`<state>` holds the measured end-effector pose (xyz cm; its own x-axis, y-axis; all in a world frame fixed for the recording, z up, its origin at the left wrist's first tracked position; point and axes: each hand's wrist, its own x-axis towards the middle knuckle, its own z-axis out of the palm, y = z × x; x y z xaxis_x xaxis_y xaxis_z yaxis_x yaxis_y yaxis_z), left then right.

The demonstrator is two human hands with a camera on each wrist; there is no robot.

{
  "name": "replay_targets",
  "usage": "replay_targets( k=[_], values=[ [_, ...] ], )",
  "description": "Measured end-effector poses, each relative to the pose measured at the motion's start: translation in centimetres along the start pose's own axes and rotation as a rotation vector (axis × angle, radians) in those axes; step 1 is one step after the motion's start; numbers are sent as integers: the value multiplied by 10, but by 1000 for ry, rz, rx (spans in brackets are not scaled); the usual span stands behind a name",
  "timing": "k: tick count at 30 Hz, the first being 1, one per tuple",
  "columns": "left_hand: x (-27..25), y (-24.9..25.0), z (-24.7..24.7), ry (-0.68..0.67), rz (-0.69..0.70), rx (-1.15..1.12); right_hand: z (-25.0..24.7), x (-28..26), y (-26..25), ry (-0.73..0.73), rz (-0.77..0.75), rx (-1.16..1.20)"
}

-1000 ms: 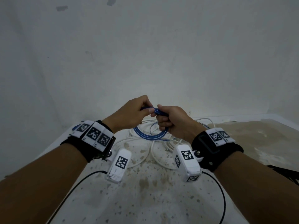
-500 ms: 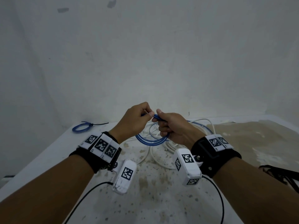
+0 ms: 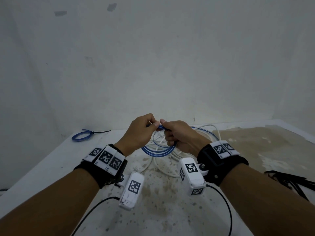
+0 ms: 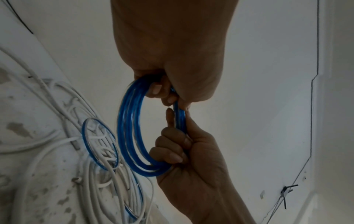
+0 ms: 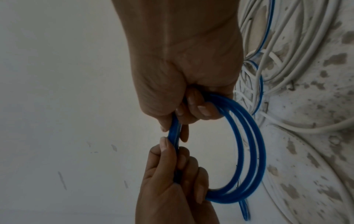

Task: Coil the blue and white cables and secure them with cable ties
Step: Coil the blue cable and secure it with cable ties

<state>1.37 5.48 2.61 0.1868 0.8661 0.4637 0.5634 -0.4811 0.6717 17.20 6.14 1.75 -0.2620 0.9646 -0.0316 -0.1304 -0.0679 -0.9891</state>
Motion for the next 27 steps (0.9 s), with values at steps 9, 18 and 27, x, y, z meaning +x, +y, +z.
replay_targets(
  k=[9,18,27],
  values=[
    [5,4,11,106,3,65,-12,-4,11,-4,18,211],
    [7,15,20,-201,-18,144,-36,-9,17,-1,84,187],
    [9,23,57,-137,-13,57,-61,-24,20,88,49,193]
  ],
)
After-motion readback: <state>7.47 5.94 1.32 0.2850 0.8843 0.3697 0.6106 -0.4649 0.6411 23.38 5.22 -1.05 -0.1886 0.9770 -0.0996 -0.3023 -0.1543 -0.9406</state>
